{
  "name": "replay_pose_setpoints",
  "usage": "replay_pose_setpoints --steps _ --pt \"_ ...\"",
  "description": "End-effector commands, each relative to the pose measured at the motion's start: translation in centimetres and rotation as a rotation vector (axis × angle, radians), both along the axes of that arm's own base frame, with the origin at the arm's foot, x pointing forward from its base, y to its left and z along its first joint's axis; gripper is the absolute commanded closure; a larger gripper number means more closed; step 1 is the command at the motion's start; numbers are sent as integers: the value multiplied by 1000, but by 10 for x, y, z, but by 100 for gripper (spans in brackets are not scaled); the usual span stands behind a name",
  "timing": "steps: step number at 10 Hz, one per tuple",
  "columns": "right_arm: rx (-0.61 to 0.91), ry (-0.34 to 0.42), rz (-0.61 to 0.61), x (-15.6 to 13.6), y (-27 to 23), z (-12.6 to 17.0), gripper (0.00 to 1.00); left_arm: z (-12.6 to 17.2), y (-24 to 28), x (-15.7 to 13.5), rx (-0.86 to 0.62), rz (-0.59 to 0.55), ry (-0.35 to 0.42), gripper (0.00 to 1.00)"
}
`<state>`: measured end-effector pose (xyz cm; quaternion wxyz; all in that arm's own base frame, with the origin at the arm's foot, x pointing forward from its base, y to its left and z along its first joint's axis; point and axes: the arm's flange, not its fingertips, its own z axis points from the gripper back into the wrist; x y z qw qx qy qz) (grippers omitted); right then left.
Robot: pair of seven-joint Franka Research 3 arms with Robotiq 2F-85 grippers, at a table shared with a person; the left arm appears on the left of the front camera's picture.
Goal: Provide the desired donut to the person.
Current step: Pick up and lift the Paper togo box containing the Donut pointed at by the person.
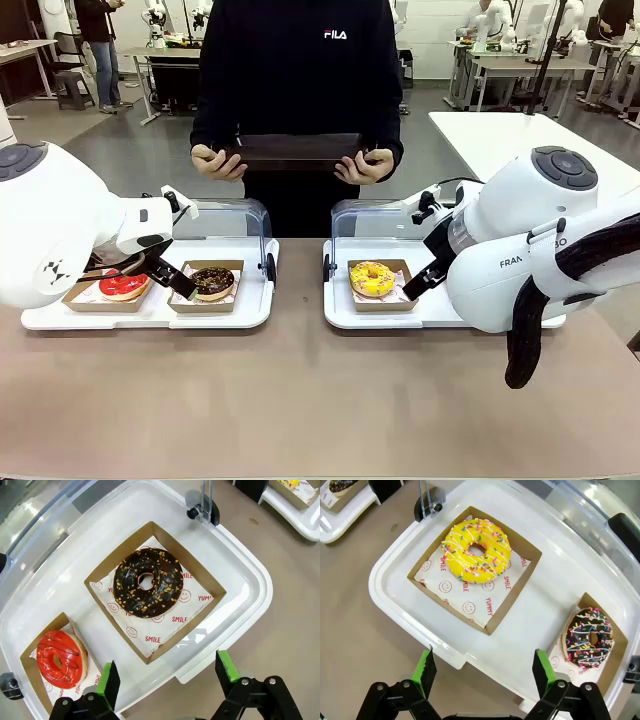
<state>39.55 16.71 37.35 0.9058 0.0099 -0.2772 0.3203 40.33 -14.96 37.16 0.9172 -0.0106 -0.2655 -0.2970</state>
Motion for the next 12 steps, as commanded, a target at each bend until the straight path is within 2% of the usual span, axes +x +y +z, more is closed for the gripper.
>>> replay_pose_setpoints --steps 1,12 --pt "0 0 0 0 0 0 0 0 0 0 0 0 0 0" --pt "0 0 0 0 0 0 0 0 0 0 0 0 0 0"
